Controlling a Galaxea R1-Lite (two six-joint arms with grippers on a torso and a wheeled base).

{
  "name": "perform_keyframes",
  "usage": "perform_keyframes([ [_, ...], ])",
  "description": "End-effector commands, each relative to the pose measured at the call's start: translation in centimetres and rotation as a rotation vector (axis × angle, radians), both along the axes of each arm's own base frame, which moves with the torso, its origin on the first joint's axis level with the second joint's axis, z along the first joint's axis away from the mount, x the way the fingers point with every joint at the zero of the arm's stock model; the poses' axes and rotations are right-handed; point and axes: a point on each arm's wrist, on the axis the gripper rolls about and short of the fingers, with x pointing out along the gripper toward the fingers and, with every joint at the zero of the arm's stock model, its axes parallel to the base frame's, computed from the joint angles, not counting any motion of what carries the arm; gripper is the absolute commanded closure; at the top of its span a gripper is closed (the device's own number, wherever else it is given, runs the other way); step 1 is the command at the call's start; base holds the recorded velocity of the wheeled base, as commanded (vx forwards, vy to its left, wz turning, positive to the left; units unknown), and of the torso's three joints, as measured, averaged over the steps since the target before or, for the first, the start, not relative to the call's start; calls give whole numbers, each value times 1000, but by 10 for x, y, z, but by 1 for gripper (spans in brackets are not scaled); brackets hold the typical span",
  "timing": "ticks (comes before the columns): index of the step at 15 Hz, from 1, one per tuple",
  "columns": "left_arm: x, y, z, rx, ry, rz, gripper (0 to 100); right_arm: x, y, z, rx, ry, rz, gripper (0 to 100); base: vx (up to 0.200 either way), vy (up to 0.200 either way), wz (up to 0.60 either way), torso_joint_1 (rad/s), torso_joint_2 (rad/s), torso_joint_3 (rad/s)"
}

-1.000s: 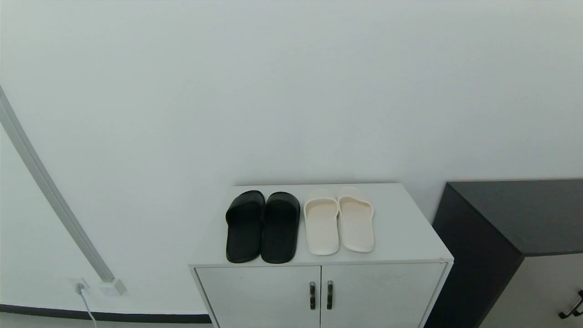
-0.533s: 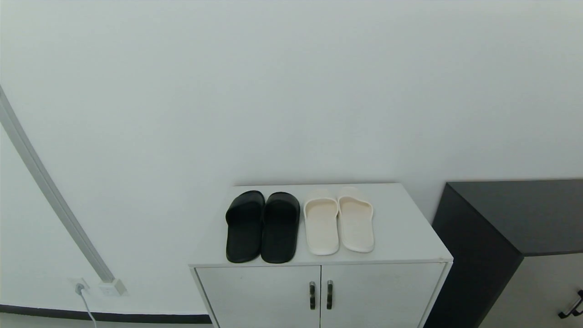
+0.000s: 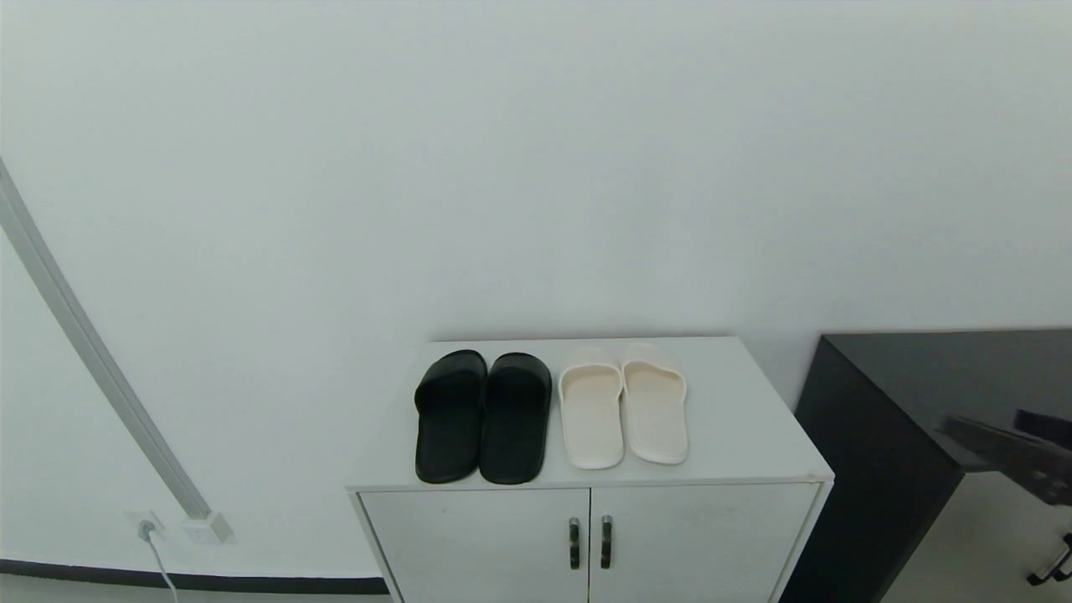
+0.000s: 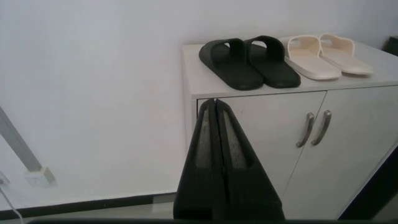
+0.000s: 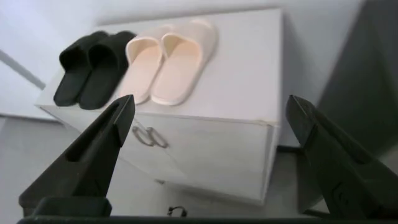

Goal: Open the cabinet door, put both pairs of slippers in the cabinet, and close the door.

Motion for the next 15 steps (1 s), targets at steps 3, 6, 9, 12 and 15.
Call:
perform_keyframes([
  [3,0,0,0,0,1,0,100,98,110,-28,-35,86,-5,0,0,0,0,0,0,0],
  [6,0,0,0,0,1,0,100,141,144,-54,-46,52,-74,0,0,0,0,0,0,0],
  [9,0,0,0,-1,1,0,100,169,167,-67,-56,34,-103,0,0,0,0,0,0,0],
  [12,0,0,0,-1,1,0,100,188,189,-79,-80,22,-83,0,0,0,0,0,0,0],
  [15,0,0,0,-1,1,0,100,206,205,-95,-89,24,-81,0,0,0,0,0,0,0],
])
